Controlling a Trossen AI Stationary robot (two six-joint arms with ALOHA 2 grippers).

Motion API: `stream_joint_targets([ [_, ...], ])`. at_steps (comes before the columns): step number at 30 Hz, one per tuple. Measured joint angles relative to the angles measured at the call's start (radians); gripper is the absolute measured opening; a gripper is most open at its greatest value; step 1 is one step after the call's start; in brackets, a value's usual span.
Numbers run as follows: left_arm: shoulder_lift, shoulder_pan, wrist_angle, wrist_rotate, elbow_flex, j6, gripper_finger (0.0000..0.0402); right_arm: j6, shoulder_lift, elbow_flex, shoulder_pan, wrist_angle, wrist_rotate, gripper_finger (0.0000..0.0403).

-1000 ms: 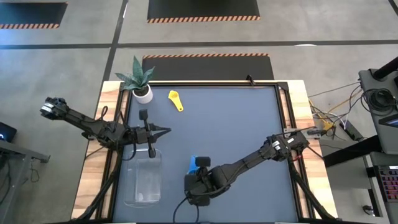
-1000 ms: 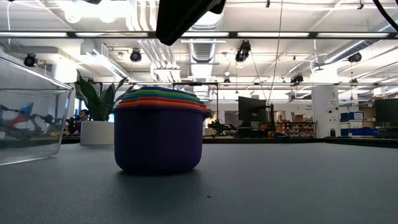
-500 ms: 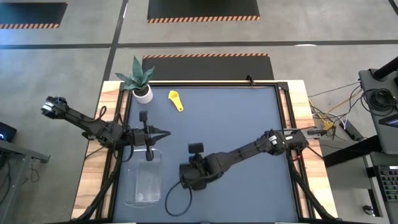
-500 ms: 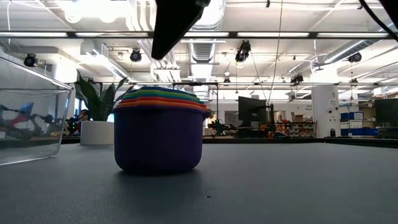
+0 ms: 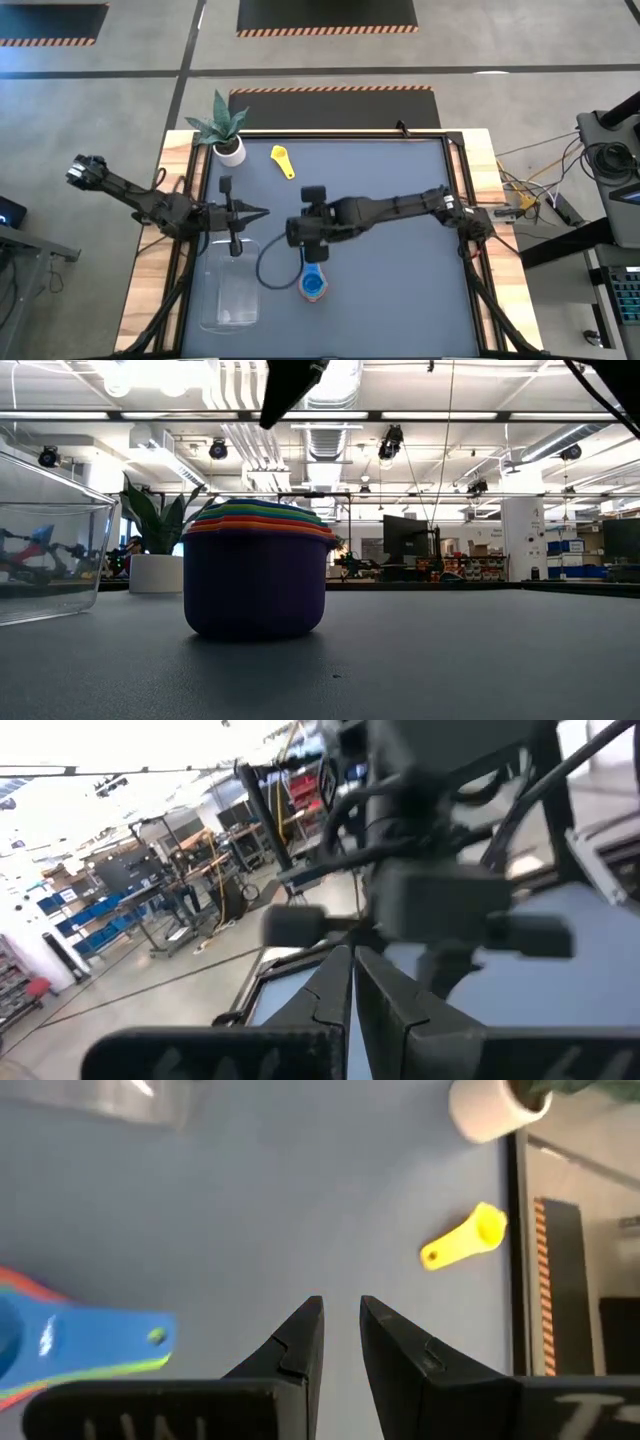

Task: Nest measuring cups in basket
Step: Stack the yellow measuring cup on top of the blue measuring cup

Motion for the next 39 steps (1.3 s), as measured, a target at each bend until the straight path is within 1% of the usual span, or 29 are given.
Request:
stream_joint_targets([
  [2,-0.023,-0.012,-0.002,0.000,0.000,-0.009,0.0000,-0.041,-0.006,-0.001,-0.029,0.038,-0.009,0.0059],
  [4,-0.046,-0.025,-0.010,0.000,0.000,-0.020,0.0000,-0.082,-0.006,-0.001,-0.068,0.080,-0.045,0.0059],
  [12,-0.077,-0.046,-0.042,0.001,0.000,-0.039,0.0000,-0.205,0.026,-0.019,-0.257,0.294,-0.285,0.0059],
  [15,-0.076,-0.046,-0.046,0.000,0.000,-0.040,0.0000,-0.224,0.034,-0.063,-0.337,0.435,-0.385,0.0059],
  [17,-0.076,-0.046,-0.047,0.000,0.000,-0.040,0.0000,-0.228,0.034,-0.117,-0.388,0.534,-0.465,0.0059],
  [19,-0.077,-0.046,-0.049,0.000,0.000,-0.040,0.0000,-0.215,0.034,-0.180,-0.431,0.651,-0.515,0.0059],
  [23,-0.079,-0.046,-0.051,0.000,0.000,-0.039,0.0000,-0.112,0.037,-0.300,-0.502,0.856,-0.529,0.0059],
  [26,-0.079,-0.046,-0.052,0.001,0.000,-0.035,0.0000,-0.028,0.037,-0.368,-0.542,0.930,-0.528,0.0059],
  [32,-0.078,-0.046,-0.052,0.001,0.000,-0.034,0.0000,0.022,0.037,-0.475,-0.573,0.937,-0.527,0.0059],
  [36,-0.075,-0.045,-0.051,0.000,0.000,-0.035,0.0000,0.017,0.039,-0.529,-0.574,0.935,-0.526,0.0059],
  [37,-0.071,-0.045,-0.052,-0.004,0.000,-0.042,0.0000,0.014,0.038,-0.537,-0.574,0.936,-0.525,0.0059],
  [39,-0.059,-0.044,-0.050,-0.047,0.000,-0.067,0.0000,-0.009,0.028,-0.546,-0.574,0.940,-0.525,0.0057],
])
